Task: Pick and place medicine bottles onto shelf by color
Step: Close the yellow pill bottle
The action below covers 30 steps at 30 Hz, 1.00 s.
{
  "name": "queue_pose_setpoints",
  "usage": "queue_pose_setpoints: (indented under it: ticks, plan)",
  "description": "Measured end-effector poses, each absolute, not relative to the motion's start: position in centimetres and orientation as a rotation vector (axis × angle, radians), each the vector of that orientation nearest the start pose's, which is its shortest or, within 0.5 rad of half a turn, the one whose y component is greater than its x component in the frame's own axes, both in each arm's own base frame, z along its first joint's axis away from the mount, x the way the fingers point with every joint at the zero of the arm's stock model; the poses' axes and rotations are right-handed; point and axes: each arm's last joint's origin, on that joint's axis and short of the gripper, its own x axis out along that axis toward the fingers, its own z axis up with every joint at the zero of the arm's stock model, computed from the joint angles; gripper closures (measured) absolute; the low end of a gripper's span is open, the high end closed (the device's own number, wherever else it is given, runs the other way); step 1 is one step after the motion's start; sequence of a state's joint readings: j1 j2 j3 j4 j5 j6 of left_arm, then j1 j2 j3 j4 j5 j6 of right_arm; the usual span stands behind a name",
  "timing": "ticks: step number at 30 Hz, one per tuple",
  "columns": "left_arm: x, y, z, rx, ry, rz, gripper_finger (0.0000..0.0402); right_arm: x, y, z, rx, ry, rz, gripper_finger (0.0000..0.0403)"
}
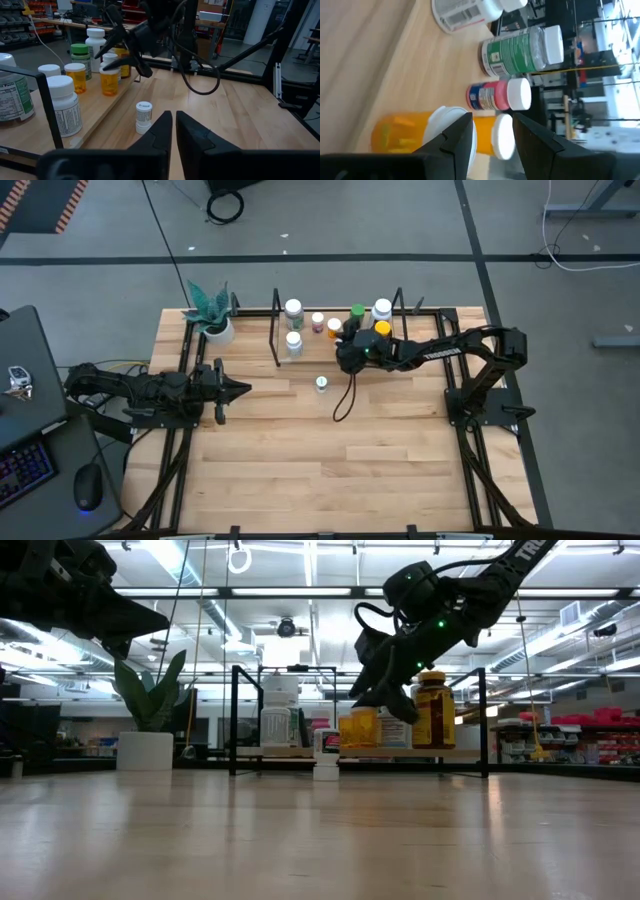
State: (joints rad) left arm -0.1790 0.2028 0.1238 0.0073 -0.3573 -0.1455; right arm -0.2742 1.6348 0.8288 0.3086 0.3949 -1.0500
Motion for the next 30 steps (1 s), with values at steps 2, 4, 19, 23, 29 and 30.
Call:
queue_pose_setpoints:
  ticks: [2, 4, 19, 23, 29, 30]
  plan:
    - [10.5, -0.9, 19.0, -0.126, 0.056, 0.183, 0.0373, 31.7, -10.3, 18.7, -0.967, 0.781, -0.334, 0.0252]
    - [10.5, -0.9, 19.0, -0.126, 0.056, 0.183, 0.0372, 31.7, -10.5, 18.7, -0.899, 0.757, -0.346, 0.0252]
    - [10.5, -0.9, 19.0, -0.126, 0.056, 0.183, 0.0373, 31.3, -11.9, 18.8, -0.703, 0.690, -0.412, 0.0252]
    - [10.5, -0.9, 19.0, -0.126, 0.056, 0.183, 0.0371, 31.3, -11.9, 18.8, -0.807, 0.729, -0.403, 0.0252]
    - [10.5, -0.9, 19.0, -0.126, 0.056, 0.183, 0.0363, 31.3, -11.9, 18.8, -1.013, 0.778, -0.319, 0.0252]
    - [10.5, -0.9, 19.0, -0.126, 0.056, 0.183, 0.0363, 31.3, -11.9, 18.8, -1.049, 0.787, -0.305, 0.0252]
